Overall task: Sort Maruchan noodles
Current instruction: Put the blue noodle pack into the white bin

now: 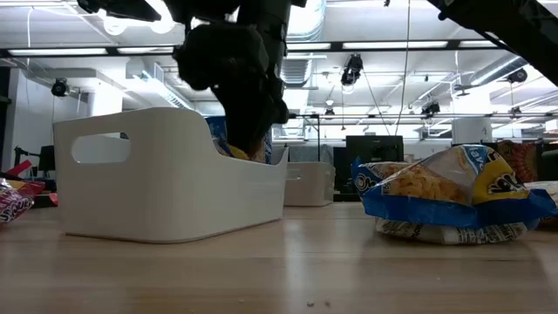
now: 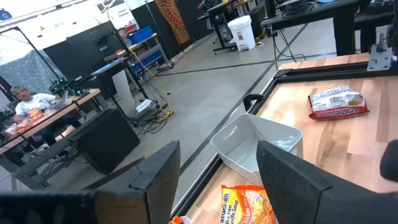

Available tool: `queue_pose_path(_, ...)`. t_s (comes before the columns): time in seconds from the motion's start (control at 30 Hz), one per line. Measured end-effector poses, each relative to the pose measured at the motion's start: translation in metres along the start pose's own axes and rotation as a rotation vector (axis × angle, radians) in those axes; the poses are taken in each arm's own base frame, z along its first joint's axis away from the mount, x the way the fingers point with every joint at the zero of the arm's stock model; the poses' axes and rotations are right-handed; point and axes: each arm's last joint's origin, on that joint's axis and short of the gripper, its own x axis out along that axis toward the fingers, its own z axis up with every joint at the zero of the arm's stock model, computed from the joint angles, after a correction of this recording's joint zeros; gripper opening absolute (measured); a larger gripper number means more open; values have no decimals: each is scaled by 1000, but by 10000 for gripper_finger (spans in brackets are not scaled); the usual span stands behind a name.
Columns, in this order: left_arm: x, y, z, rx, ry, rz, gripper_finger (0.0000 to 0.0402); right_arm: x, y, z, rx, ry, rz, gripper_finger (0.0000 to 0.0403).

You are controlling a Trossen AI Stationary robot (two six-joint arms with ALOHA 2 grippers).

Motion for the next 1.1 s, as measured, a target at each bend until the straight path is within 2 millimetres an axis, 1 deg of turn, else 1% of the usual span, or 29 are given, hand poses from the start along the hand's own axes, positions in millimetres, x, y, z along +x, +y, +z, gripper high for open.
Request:
queue_pose_path(0.2, 0, 0, 0, 0, 0, 0, 196, -37, -1, -1, 22, -93, -43, 9)
queue_pose_path(0.27, 0, 0, 0, 0, 0, 0, 196, -47, 0, -2, 24, -118, -55, 9)
queue_pose_path(0.43, 0, 0, 0, 1, 0, 0, 196, -74, 3, -6, 19, -181, -44, 9)
queue_pose_path(0.53, 0, 0, 0, 1, 0, 0, 196, -78, 10, -3, -18, -233, -30, 9)
queue_pose_path(0.57, 0, 0, 0, 1, 0, 0, 196, -76, 13, -3, -32, -239, -27, 9)
queue_pose_path(0.67, 0, 0, 0, 1, 1, 0, 196, -61, 20, -2, -62, -247, -17, 9)
queue_pose_path(0.83, 0, -1, 0, 3, 1, -1, 196, -26, 19, -8, -74, -184, -11, 9)
queue_pose_path(0.97, 1, -1, 0, 4, 2, -1, 196, 3, 19, -13, -94, -170, 76, 9)
queue_pose_path(1.03, 1, -1, 0, 4, 2, -1, 196, 12, 18, -16, -95, -158, 98, 9)
queue_pose_path(1.1, 1, -1, 0, 4, 2, -1, 196, 16, 16, -16, -86, -162, 103, 9)
